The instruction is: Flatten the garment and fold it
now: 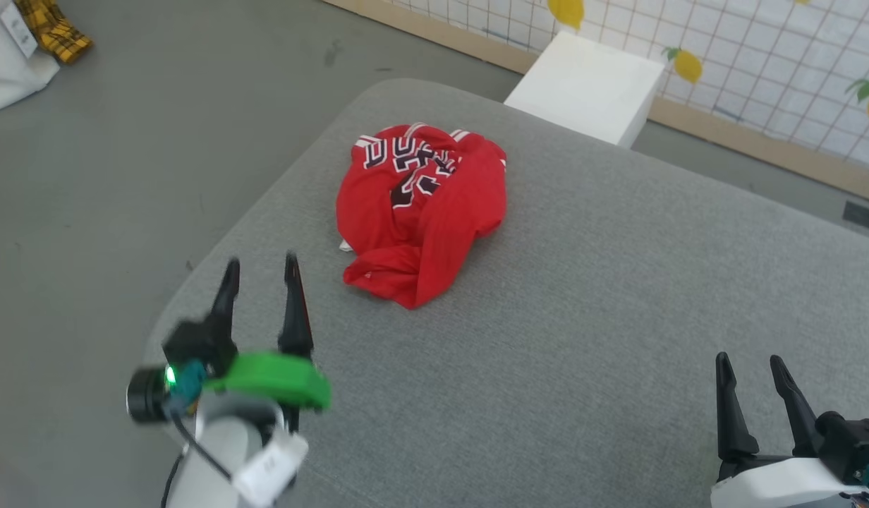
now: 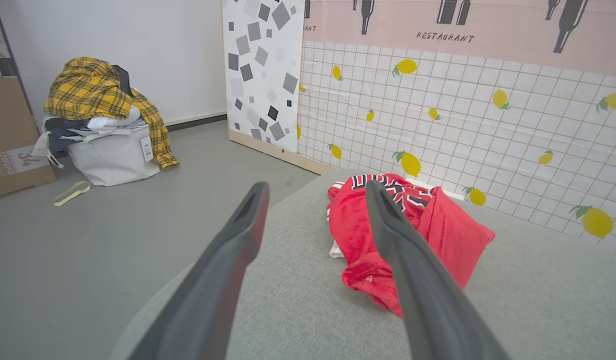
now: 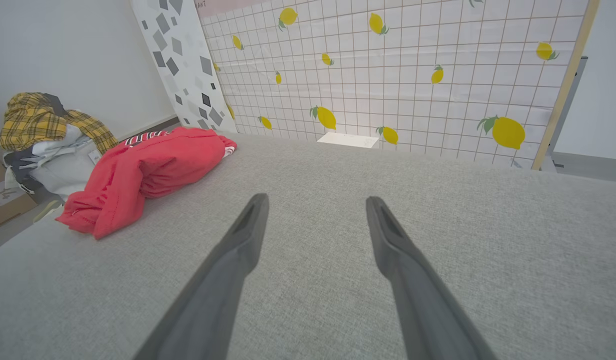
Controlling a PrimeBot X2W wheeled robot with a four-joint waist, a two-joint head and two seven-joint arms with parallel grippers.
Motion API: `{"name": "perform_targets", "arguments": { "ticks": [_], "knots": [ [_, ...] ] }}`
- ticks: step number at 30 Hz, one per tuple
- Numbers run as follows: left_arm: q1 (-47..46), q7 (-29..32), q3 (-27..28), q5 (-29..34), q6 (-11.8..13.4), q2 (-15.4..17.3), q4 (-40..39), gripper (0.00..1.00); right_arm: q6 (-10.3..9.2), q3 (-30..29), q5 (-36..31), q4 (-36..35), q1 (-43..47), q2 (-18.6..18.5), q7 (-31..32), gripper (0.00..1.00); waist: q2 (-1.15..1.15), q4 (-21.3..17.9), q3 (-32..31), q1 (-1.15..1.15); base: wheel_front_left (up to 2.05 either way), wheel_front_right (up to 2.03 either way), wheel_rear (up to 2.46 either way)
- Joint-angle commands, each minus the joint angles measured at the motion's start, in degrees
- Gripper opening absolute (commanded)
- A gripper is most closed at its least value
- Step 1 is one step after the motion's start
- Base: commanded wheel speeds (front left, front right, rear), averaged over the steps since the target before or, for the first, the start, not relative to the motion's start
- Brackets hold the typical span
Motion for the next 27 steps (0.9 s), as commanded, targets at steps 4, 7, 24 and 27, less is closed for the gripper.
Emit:
{"name": "perform_targets", "arguments": {
  "ticks": [4, 7, 24, 27],
  "knots": [
    [-12.3, 1.7, 2.2, -5.4, -2.4, 0.0, 8.4, 1.00, -0.09, -0.1, -2.7, -1.2, -0.8, 0.0, -0.3, 1.00, 0.00, -4.2, 4.9, 0.00, 0.00, 0.00, 0.00],
    [-19.8, 5.7, 3.5, -8.2, -3.6, 0.5, 15.3, 1.00, -0.09, -0.5, -4.4, -2.0, -1.6, 0.0, -0.3, 1.00, 0.00, -6.9, 7.4, 0.00, 0.00, 0.00, 0.00],
    [-34.3, 40.2, 2.8, -13.3, 1.6, 2.6, 43.0, 1.00, -0.09, -3.7, -6.8, -7.2, -1.2, -1.3, 0.9, 1.00, 0.00, -15.8, 16.8, 0.00, 0.00, 0.00, 0.00],
    [-34.2, 43.9, 2.0, -13.6, 2.3, 2.0, 44.9, 1.00, -0.09, -3.4, -6.7, -7.7, -1.1, -1.5, 1.1, 1.00, 0.00, -15.5, 17.5, 0.00, 0.00, 0.00, 0.00]
  ]
}}
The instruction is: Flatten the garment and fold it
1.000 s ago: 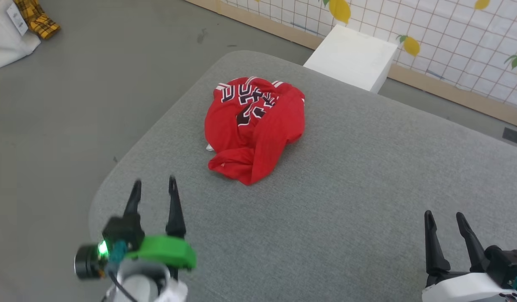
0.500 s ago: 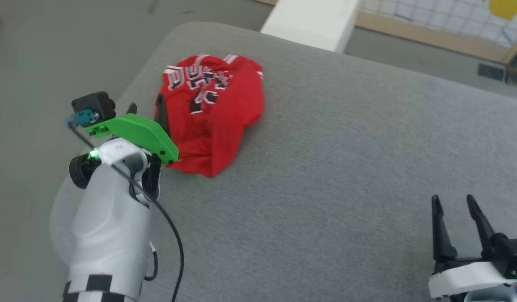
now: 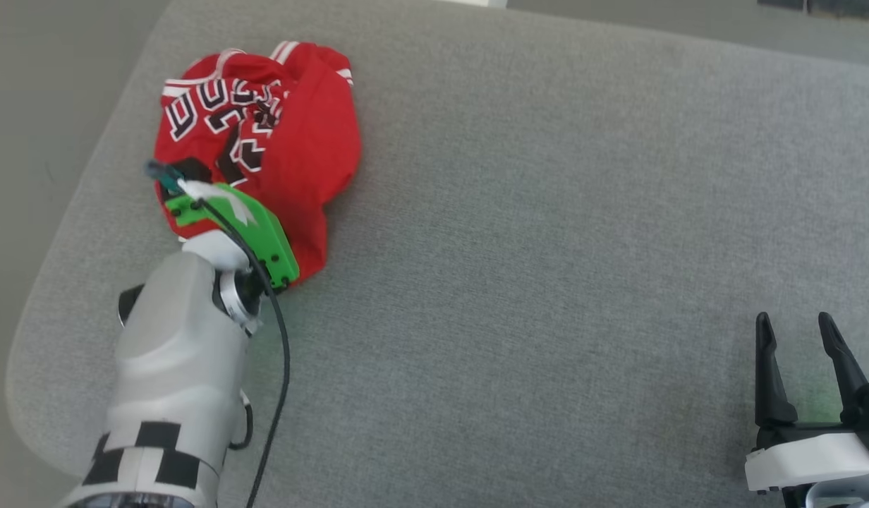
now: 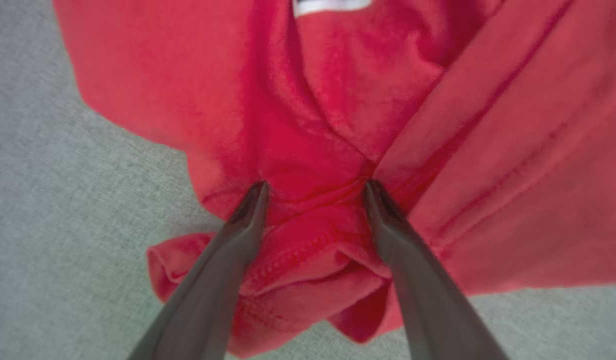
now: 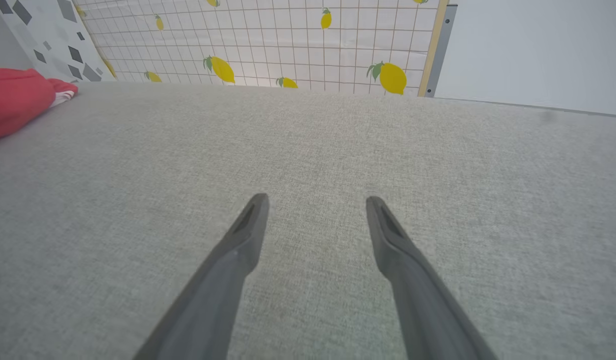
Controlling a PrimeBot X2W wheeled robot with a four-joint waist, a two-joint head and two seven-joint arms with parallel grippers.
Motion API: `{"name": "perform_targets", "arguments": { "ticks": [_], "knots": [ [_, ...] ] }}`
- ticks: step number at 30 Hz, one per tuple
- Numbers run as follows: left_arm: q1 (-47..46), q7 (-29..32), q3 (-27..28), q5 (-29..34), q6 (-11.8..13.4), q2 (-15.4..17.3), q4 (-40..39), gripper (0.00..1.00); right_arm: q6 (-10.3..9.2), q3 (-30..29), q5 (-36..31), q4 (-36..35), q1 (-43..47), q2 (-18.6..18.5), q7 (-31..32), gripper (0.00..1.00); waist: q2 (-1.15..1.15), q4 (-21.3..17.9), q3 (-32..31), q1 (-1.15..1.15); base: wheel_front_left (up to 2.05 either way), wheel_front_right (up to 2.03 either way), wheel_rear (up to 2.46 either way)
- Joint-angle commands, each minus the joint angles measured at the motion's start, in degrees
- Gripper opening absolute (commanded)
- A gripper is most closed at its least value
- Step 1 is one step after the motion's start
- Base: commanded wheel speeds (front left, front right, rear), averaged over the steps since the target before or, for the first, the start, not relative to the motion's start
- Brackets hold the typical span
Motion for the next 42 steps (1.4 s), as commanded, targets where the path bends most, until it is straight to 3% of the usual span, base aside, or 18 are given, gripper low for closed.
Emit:
{"name": "perform_targets", "arguments": {
  "ticks": [1, 2, 3, 13, 19, 21, 27, 33, 42],
  "knots": [
    [1.6, 1.9, -0.6, -0.5, 0.5, -1.3, 2.1, 1.00, -0.10, 0.4, 0.2, -0.4, 0.1, -0.1, 0.1, 1.00, 0.00, -0.8, 1.7, 0.00, 0.00, 0.00, 0.00],
    [1.7, 2.0, -0.8, -0.7, 0.2, -1.5, 2.0, 0.43, -0.10, 0.6, 0.2, -0.5, 0.0, -0.2, 0.1, 1.00, 0.00, -0.7, 1.8, 0.00, 0.00, 0.00, 0.00],
    [1.8, 0.9, -0.5, -1.0, 0.3, -1.7, 1.4, 0.00, -0.10, 0.8, 0.3, -0.5, -0.1, -0.2, 0.1, 1.00, 0.00, -0.6, 1.9, 0.00, 0.00, 0.00, 0.00],
    [0.0, -18.8, 1.2, -0.5, -0.2, -0.1, -4.7, 0.00, -0.10, 2.6, 0.9, 1.9, -0.3, 0.2, -0.3, 1.00, 0.00, 1.2, -2.1, 0.00, 0.00, 0.00, 0.00],
    [-6.3, -26.3, 0.7, 1.7, -2.1, 4.3, -11.9, 0.00, -0.10, 3.7, 1.4, 4.6, -0.4, 0.9, -0.8, 1.00, 0.00, 1.4, -7.0, 0.00, 0.00, 0.00, 0.00],
    [-11.6, -27.7, -0.6, 3.1, -4.4, 6.7, -18.3, 0.00, -0.10, 4.0, 2.0, 6.6, -0.2, 1.3, -1.1, 1.00, 0.00, 0.9, -9.7, 0.00, 0.00, 0.00, 0.00],
    [-19.5, -24.8, -2.8, 2.7, -8.1, 7.3, -25.8, 0.00, -0.10, 5.2, 4.8, 9.5, -0.1, 1.4, -1.4, 1.00, 0.00, -0.9, -12.9, 0.00, 0.00, 0.00, 0.00],
    [-26.5, -20.4, -5.6, -0.3, -11.5, 4.1, -29.3, 0.00, -0.10, 5.4, 6.3, 10.3, -0.6, 1.4, -1.4, 1.00, 0.00, -4.0, -15.0, 0.00, 0.00, 0.00, 0.00],
    [-30.2, -16.7, -10.0, -6.9, -13.6, -1.7, -29.1, 0.00, -0.10, 5.1, 6.9, 11.0, -0.9, 1.4, -1.4, 1.00, 0.00, -9.8, -16.0, 0.00, 0.00, 0.00, 0.00]
  ]
}}
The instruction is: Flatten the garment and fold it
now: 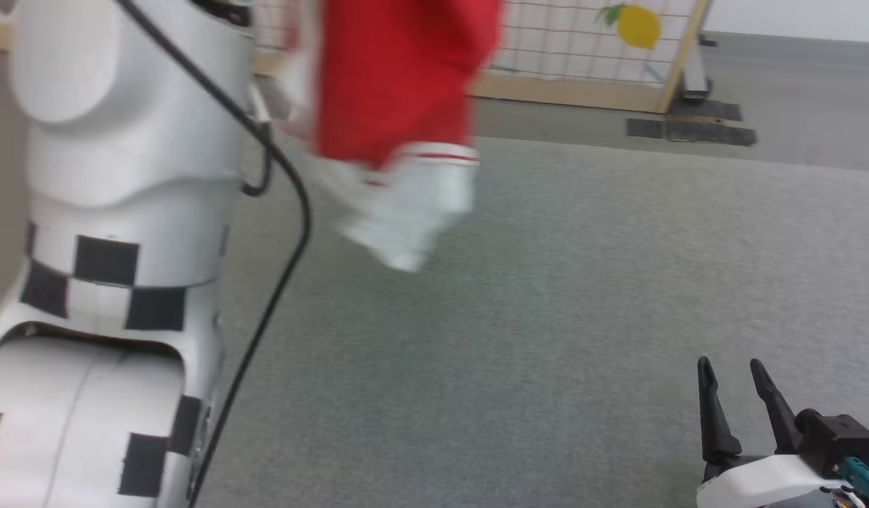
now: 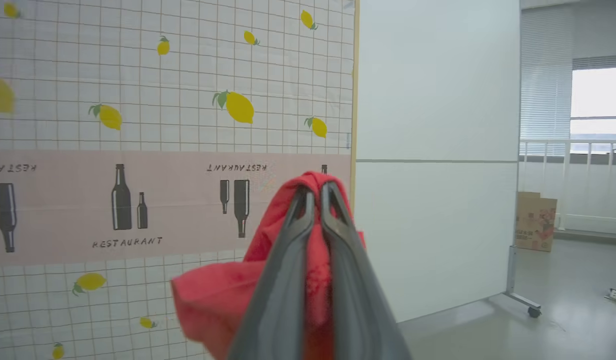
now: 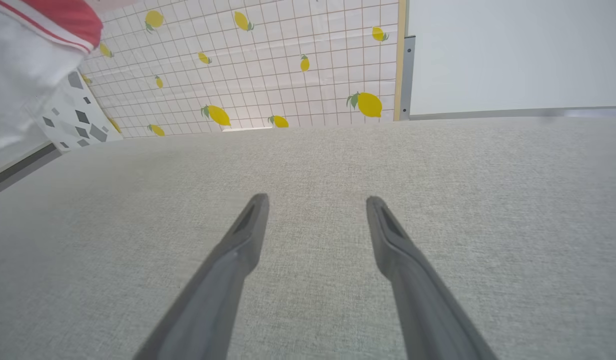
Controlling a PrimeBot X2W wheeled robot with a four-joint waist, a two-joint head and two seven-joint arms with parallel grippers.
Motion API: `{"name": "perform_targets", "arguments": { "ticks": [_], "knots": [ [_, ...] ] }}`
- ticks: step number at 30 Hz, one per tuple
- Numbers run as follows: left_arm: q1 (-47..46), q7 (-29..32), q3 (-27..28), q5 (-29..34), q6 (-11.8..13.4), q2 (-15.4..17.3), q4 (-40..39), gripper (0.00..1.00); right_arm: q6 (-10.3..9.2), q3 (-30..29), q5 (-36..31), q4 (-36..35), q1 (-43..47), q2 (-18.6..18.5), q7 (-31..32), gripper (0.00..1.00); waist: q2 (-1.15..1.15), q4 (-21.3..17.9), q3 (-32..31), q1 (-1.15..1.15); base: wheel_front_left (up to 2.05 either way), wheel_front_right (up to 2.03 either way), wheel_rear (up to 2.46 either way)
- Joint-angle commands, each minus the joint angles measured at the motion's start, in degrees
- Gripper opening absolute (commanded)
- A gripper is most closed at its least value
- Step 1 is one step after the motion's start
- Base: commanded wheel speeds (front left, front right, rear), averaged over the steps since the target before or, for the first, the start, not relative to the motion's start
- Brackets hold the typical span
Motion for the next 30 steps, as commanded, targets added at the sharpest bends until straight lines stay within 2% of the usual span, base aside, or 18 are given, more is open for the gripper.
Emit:
{"name": "perform_targets", "arguments": {
  "ticks": [1, 4, 10, 16, 19, 23, 26, 28, 29, 30],
  "knots": [
    [-0.1, 0.5, -1.2, -1.1, -0.5, -0.7, 0.2, 0.00, -0.10, -0.1, 0.3, 0.1, -0.9, 0.0, -0.3, 1.00, 0.00, -3.1, -0.6, 0.00, 0.00, 0.00, 0.00],
    [2.6, 1.6, -4.7, -3.5, -0.8, -1.3, 0.1, 0.00, -0.10, -0.5, 0.3, 0.2, -1.2, 0.0, -0.3, 1.00, 0.00, -5.1, -0.4, 0.00, 0.00, 0.00, 0.00],
    [14.5, 3.1, -15.8, -7.1, -1.2, -1.7, 1.5, 0.00, -0.10, -1.7, -0.1, 0.5, -0.6, 0.0, -0.3, 1.00, 0.00, -7.1, -0.1, 0.00, 0.00, 0.00, 0.00],
    [26.9, 4.8, -28.2, -7.0, -0.5, -1.7, 8.7, 0.00, -0.10, -1.6, -0.1, 0.5, -0.8, 0.0, -0.3, 1.00, 0.00, -9.1, 1.1, 0.00, 0.00, 0.00, 0.00],
    [31.9, 8.1, -33.6, -6.1, 0.2, -1.8, 14.7, 0.00, -0.10, -1.3, 0.0, 0.5, -1.3, 0.0, -0.3, 1.00, 0.00, -10.1, 1.9, 0.00, 0.00, 0.00, 0.00],
    [37.3, 14.1, -38.5, -7.3, -0.1, -1.8, 20.2, 0.00, -0.10, -1.3, 0.2, 0.5, -1.4, 0.0, -0.3, 1.00, 0.00, -10.7, 2.3, 0.00, 0.00, 0.00, 0.00],
    [39.4, 16.1, -39.0, -10.8, -0.1, -1.8, 20.2, 0.00, -0.10, -1.7, 0.2, 0.5, -1.1, 0.0, -0.3, 1.00, 0.00, -10.3, 2.3, 0.00, 0.00, 0.00, 0.00],
    [39.3, 15.3, -38.4, -12.6, 0.4, -1.8, 18.9, 0.00, -0.10, -1.9, 0.2, 0.6, -0.8, 0.0, -0.3, 1.00, 0.00, -9.6, 2.0, 0.00, 0.00, 0.00, 0.00],
    [39.0, 14.3, -37.7, -13.5, 1.0, -1.8, 18.1, 0.07, -0.10, -2.0, 0.2, 0.7, -0.6, 0.0, -0.3, 1.00, 0.00, -9.2, 1.6, 0.00, 0.00, 0.00, 0.00],
    [38.4, 13.3, -36.9, -14.3, 1.6, -1.8, 17.2, 0.92, -0.10, -1.9, 0.2, 0.9, -0.4, 0.0, -0.3, 1.00, 0.00, -8.8, 1.3, 0.00, 0.00, 0.00, 0.00]
  ]
}}
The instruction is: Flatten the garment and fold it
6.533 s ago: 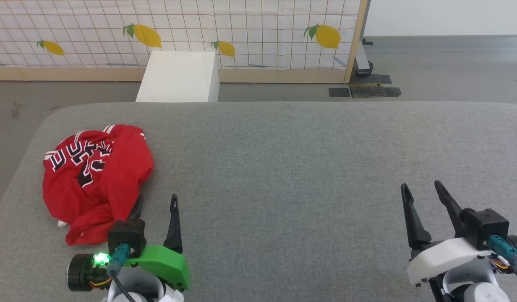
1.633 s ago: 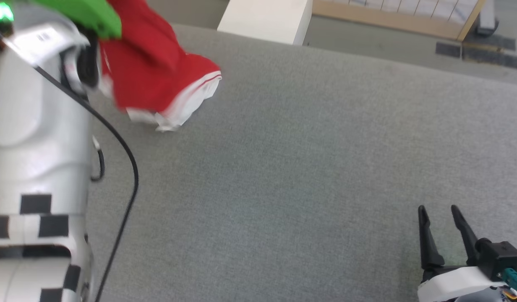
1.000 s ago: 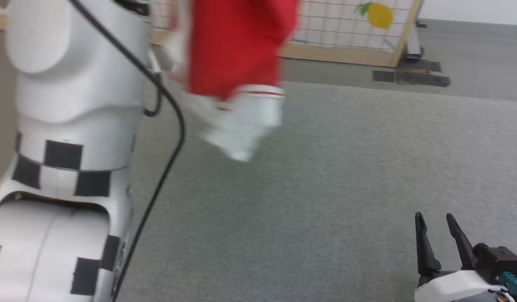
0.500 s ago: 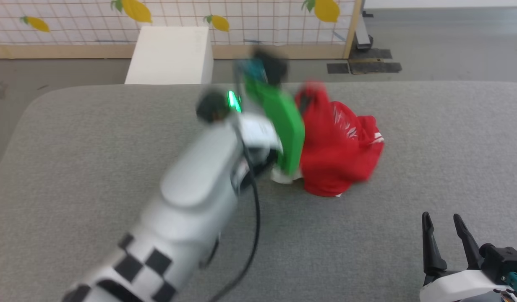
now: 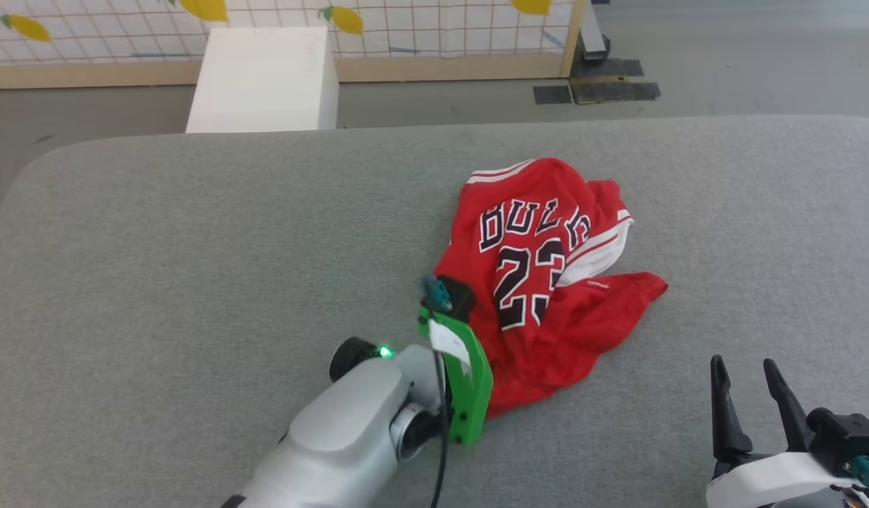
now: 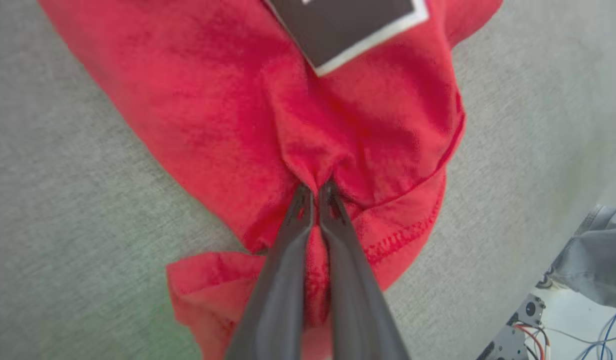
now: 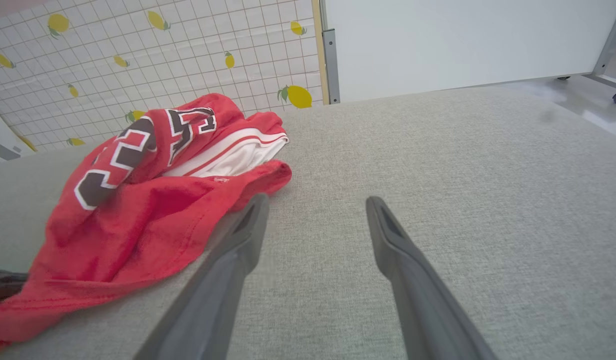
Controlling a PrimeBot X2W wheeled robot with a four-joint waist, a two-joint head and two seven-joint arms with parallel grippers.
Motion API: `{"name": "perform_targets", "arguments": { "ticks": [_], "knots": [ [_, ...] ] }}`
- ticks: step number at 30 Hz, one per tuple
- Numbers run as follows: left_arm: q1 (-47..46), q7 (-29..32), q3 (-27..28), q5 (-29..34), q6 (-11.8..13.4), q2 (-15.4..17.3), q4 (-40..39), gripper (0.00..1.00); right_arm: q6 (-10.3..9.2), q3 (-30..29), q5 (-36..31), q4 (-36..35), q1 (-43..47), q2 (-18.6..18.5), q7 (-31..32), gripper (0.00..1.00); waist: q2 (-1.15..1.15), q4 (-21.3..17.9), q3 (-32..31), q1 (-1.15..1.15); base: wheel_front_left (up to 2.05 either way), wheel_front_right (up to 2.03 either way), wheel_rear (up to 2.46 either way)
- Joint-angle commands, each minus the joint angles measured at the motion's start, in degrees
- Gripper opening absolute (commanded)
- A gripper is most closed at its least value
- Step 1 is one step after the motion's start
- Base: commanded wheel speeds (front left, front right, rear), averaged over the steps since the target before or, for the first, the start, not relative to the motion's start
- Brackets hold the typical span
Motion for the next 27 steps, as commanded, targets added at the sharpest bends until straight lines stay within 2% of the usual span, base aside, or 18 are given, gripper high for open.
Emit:
{"name": "perform_targets", "arguments": {
  "ticks": [1, 7, 11, 13, 20, 24, 27],
  "knots": [
    [-0.3, -1.5, 1.3, -1.1, 1.1, 0.0, -1.0, 1.00, -0.09, 0.0, 0.2, 0.2, 0.2, 0.1, -0.3, 1.00, 0.00, 1.2, -1.2, 0.00, 0.00, 0.00, 0.00],
    [-3.3, -8.3, 8.4, -4.2, 3.8, 0.8, -5.7, 1.00, -0.09, 0.5, 0.5, 0.5, 1.1, 0.1, -0.3, 1.00, 0.00, 3.9, -3.9, 0.00, 0.00, 0.00, 0.00],
    [-3.6, -14.9, 14.1, -5.6, 5.5, 3.5, -9.8, 1.00, -0.09, 0.7, 0.7, 0.6, 1.6, 0.1, -0.3, 1.00, 0.00, 5.2, -5.3, 0.00, 0.00, 0.00, 0.00],
    [-3.0, -20.0, 17.2, -5.3, 7.1, 5.4, -12.0, 1.00, -0.09, 0.7, 0.9, 0.6, 1.8, 0.1, -0.3, 1.00, 0.00, 5.6, -5.7, 0.00, 0.00, 0.00, 0.00],
    [3.2, -36.2, 23.1, 2.2, 14.3, 15.6, -18.4, 1.00, -0.09, -0.4, 0.8, -0.3, 1.6, 0.1, -0.3, 1.00, 0.00, 6.5, -6.6, 0.00, 0.00, 0.00, 0.00],
    [10.1, -39.3, 25.0, 6.3, 16.9, 20.2, -23.7, 1.00, -0.09, -1.0, 0.6, -0.6, 1.5, 0.1, -0.3, 1.00, 0.00, 6.8, -6.6, 0.00, 0.00, 0.00, 0.00],
    [15.9, -39.8, 26.8, 8.0, 18.2, 21.6, -28.0, 1.00, -0.09, -1.2, 0.6, -1.0, 1.3, 0.1, -0.3, 1.00, 0.00, 6.8, -6.2, 0.00, 0.00, 0.00, 0.00]
  ]
}}
